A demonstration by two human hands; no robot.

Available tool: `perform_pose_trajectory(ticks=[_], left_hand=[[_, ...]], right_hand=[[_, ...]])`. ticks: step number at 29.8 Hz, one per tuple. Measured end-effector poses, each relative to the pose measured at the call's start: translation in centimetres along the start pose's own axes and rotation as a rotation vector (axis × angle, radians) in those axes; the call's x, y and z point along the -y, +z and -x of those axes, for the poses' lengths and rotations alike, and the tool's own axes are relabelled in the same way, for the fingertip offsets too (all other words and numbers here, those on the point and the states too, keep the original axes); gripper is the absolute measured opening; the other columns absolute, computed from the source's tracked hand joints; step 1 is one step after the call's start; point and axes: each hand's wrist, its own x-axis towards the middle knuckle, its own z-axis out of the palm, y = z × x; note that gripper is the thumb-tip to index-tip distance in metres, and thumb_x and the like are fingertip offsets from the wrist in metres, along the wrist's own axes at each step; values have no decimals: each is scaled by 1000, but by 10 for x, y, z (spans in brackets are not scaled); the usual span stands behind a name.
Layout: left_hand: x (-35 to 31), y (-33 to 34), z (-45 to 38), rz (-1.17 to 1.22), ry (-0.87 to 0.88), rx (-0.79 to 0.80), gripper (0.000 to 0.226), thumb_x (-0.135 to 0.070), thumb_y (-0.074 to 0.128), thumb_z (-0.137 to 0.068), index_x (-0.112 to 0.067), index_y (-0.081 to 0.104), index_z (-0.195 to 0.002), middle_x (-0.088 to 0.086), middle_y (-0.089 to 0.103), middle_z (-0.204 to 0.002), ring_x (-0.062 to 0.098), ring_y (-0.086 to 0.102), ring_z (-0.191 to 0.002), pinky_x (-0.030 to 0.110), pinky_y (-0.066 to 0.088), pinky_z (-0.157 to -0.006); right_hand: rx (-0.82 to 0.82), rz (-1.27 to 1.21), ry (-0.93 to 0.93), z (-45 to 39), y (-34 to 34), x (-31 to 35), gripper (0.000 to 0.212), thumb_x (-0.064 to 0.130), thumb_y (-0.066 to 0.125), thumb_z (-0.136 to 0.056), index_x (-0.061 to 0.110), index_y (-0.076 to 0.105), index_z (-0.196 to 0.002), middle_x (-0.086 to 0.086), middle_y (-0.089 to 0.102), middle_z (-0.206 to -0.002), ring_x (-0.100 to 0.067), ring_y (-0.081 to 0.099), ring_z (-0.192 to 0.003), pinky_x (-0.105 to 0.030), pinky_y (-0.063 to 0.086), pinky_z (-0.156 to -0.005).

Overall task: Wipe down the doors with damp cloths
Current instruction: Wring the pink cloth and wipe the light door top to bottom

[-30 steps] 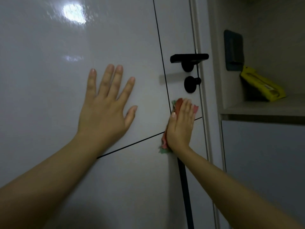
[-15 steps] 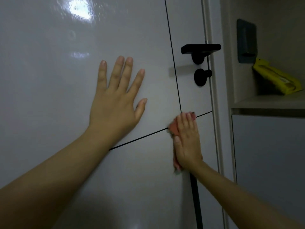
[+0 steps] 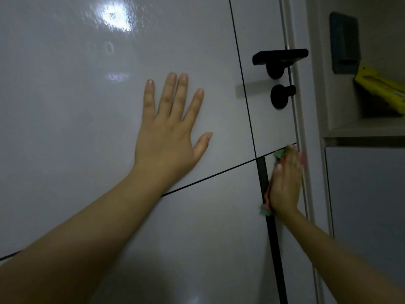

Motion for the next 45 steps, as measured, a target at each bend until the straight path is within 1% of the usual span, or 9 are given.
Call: perform_pose_trajectory(ticks=[4, 10, 18, 25, 31, 37, 39, 43, 45], left_hand=[[-1, -1, -1, 17, 3, -2, 74, -60, 14, -94, -17, 3, -153, 17, -5, -159, 32, -7, -146, 55, -6, -116], [0, 1, 1, -7, -8, -9, 75, -61, 12, -93, -17, 3, -153, 17, -4, -159, 31, -8, -146, 54, -6, -116], [-1, 0, 0, -30, -21, 4, 74, -60, 14, -94, -18, 6, -153, 16, -1, -159, 31, -5, -147, 54, -4, -116], [5, -31, 9, 196, 18, 76, 64, -39, 44, -93, -15, 27, -150, 17, 10, -158, 30, 5, -147, 50, -8, -116], [38, -47, 91, 114, -146, 140, 69, -51, 33, -86, -18, 36, -147, 25, 15, -155, 40, 9, -144, 54, -4, -113], [39, -40, 96, 174, -173, 215, 72, -55, 28, -87, -25, 22, -151, 18, -2, -159, 32, -9, -145, 47, -16, -112], [42, -40, 96, 174, -157, 224, 73, -54, 28, -86, -24, 19, -152, 19, -5, -158, 33, -11, -145, 49, -16, -112], [40, -42, 97, 180, -159, 235, 76, -54, 26, -85, -25, 11, -153, 18, -12, -158, 31, -18, -144, 50, -15, -113], [40, -42, 98, 191, -159, 241, 77, -55, 27, -84, -25, 10, -153, 18, -13, -158, 30, -19, -144, 50, -15, -114]], right_hand=[[-64, -61, 198, 7, 2, 8, 61, 37, 22, -96, 3, 23, -147, -16, 24, -154, -28, 19, -143, -49, 14, -118], [133, 94, -311, 46, 7, 11, 55, 42, 13, -101, 17, 6, -150, -6, 10, -157, -24, 7, -146, -37, 1, -120], [-6, 71, 159, 32, 7, 20, 59, 31, 6, -98, -1, 21, -145, -25, 21, -152, -38, 17, -142, -56, 15, -116], [314, 215, -659, 107, 14, 70, 54, 36, 23, -99, 22, 13, -151, -3, 16, -157, -25, 11, -146, -42, 7, -118], [-29, 55, 131, 59, 27, 102, 59, 39, 14, -98, 13, 7, -150, -5, 8, -158, -24, 2, -147, -47, 7, -119], [325, 232, -963, 122, 24, 79, 52, 39, 22, -100, 20, 22, -148, -5, 22, -155, -28, 15, -145, -43, 6, -119], [278, 207, -827, 94, 12, 63, 53, 38, 20, -100, 11, 25, -145, -14, 28, -150, -28, 16, -143, -43, 9, -119], [-46, 51, 82, 66, 27, 95, 54, 33, 18, -100, 12, 10, -149, -9, 12, -157, -25, 5, -146, -49, 7, -118], [-42, 91, -15, 90, 45, 131, 56, 37, 14, -100, 12, 7, -150, -10, 11, -158, -28, 5, -146, -50, 8, -118]])
